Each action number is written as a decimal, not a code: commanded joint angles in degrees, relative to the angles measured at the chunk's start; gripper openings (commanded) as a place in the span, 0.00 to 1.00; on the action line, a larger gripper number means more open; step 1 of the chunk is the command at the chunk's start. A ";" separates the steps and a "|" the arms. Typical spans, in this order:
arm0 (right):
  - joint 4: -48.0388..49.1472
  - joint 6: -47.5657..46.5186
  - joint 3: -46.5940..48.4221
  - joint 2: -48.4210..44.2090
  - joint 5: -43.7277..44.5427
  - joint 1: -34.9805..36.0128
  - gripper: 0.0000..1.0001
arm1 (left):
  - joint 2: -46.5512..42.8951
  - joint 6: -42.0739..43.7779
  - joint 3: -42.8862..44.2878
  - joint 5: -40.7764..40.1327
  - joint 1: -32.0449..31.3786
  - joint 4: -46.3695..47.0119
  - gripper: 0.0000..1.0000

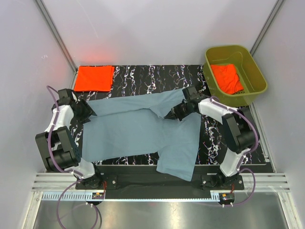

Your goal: Fold and stack the t-shirts

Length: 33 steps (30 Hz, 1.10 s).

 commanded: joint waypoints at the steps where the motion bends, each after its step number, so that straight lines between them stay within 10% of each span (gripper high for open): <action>1: -1.89 9.75 -5.40 -8.09 2.36 4.75 0.06 | -2.90 2.23 -0.12 0.02 0.01 0.36 0.54; 2: -1.90 10.28 -6.65 -10.11 1.93 5.81 0.31 | -2.89 2.50 -0.12 0.20 0.09 0.18 0.54; 4: -1.90 9.59 -9.28 -12.05 1.40 5.82 0.50 | -2.98 2.85 -0.29 0.20 0.09 -0.61 0.55; 9: -6.90 -5.67 -6.67 -20.14 1.76 2.85 0.65 | -5.00 2.77 -1.70 0.72 0.09 -1.14 0.56; 17: -20.10 -51.80 22.42 -8.30 30.35 -3.76 0.65 | -3.87 0.39 0.67 2.75 -1.14 -0.70 0.56; 33: -15.61 -64.42 44.40 21.50 45.78 -6.13 0.57 | 15.29 -0.67 15.34 1.96 0.26 4.04 0.55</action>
